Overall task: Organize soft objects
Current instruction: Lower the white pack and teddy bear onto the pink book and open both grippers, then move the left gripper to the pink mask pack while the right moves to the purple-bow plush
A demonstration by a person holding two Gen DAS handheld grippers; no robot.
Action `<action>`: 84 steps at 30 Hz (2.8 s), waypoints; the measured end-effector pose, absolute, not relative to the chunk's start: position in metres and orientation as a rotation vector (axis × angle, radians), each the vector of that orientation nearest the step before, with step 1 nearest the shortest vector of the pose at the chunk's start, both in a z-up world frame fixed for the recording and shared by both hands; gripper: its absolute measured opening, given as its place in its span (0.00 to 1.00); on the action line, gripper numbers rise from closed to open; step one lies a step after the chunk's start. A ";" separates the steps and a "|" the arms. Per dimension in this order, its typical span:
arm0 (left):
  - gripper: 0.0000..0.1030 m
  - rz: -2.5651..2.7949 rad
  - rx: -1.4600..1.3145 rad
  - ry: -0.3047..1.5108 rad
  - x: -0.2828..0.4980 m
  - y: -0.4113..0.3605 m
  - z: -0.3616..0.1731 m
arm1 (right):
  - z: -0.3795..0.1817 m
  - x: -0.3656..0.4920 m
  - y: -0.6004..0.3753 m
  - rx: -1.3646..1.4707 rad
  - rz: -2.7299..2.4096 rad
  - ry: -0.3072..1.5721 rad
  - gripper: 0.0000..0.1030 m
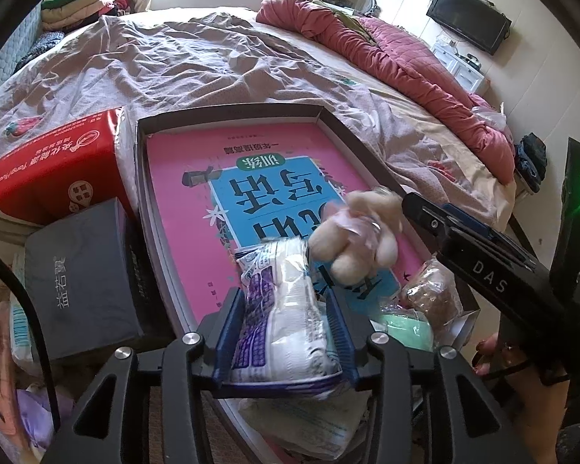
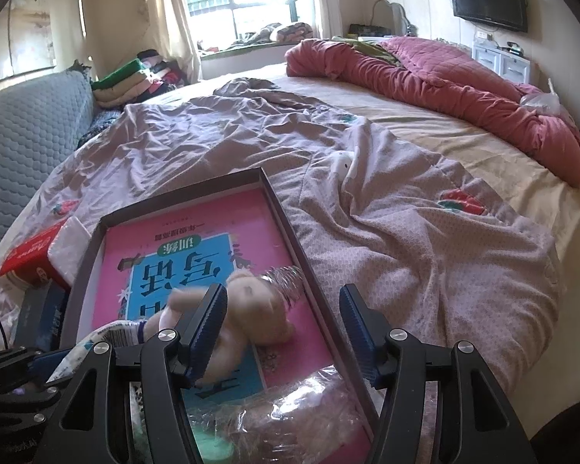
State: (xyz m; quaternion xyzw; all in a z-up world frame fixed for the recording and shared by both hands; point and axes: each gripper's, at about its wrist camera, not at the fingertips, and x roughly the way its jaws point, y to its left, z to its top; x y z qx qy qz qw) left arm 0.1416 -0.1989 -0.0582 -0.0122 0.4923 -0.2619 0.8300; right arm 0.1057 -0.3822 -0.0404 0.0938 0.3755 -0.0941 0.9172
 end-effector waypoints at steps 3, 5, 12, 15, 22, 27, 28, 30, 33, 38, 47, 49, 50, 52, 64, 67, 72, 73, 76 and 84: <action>0.48 -0.562 -0.033 1.039 0.141 -0.198 -0.056 | -0.037 0.104 -0.383 0.192 -0.195 0.766 0.60; 0.48 -0.564 -0.032 1.031 0.140 -0.199 -0.054 | -0.036 0.103 -0.382 0.192 -0.193 0.762 0.60; 0.54 -0.580 -0.044 0.988 0.136 -0.197 -0.042 | -0.032 0.099 -0.379 0.186 -0.174 0.763 0.60; 0.57 -0.571 -0.048 0.969 0.135 -0.195 -0.037 | -0.030 0.097 -0.378 0.181 -0.168 0.764 0.61; 0.58 -0.535 -0.057 0.948 0.134 -0.185 -0.026 | -0.026 0.092 -0.374 0.171 -0.159 0.764 0.61; 0.59 -0.510 -0.038 0.931 0.129 -0.181 -0.020 | -0.021 0.087 -0.373 0.174 -0.154 0.748 0.74; 0.59 -0.503 -0.034 0.931 0.129 -0.180 -0.020 | -0.020 0.085 -0.372 0.175 -0.150 0.743 0.74; 0.59 -0.497 -0.036 0.931 0.128 -0.177 -0.018 | -0.017 0.084 -0.372 0.173 -0.149 0.745 0.74; 0.60 -0.493 -0.031 0.920 0.124 -0.175 -0.013 | -0.015 0.081 -0.369 0.169 -0.143 0.743 0.74; 0.62 -0.483 -0.027 0.906 0.118 -0.170 -0.006 | -0.010 0.079 -0.362 0.164 -0.117 0.738 0.74; 0.63 -0.445 -0.032 0.891 0.111 -0.157 0.004 | 0.001 0.074 -0.346 0.128 -0.086 0.715 0.74; 0.63 -0.438 -0.032 0.889 0.109 -0.154 0.006 | 0.005 0.073 -0.344 0.122 -0.084 0.708 0.75; 0.63 -0.440 -0.033 0.885 0.107 -0.153 0.007 | 0.006 0.073 -0.342 0.121 -0.082 0.703 0.75; 0.63 -0.432 -0.029 0.881 0.105 -0.151 0.009 | 0.011 0.071 -0.339 0.106 -0.090 0.690 0.75; 0.63 -0.406 -0.016 0.844 0.085 -0.136 0.027 | 0.033 0.061 -0.331 0.104 -0.074 0.645 0.75; 0.63 -0.400 -0.020 0.837 0.081 -0.130 0.033 | 0.041 0.057 -0.328 0.099 -0.069 0.627 0.75; 0.63 -0.366 -0.036 0.822 0.079 -0.113 0.044 | 0.051 0.052 -0.326 0.106 -0.060 0.610 0.75; 0.63 -0.362 -0.041 0.822 0.078 -0.110 0.045 | 0.053 0.051 -0.326 0.105 -0.059 0.607 0.75; 0.64 -0.338 -0.054 0.812 0.077 -0.096 0.052 | 0.059 0.047 -0.323 0.104 -0.050 0.595 0.75; 0.64 -0.238 -0.086 0.777 0.075 -0.046 0.068 | 0.074 0.041 -0.308 0.107 -0.003 0.565 0.75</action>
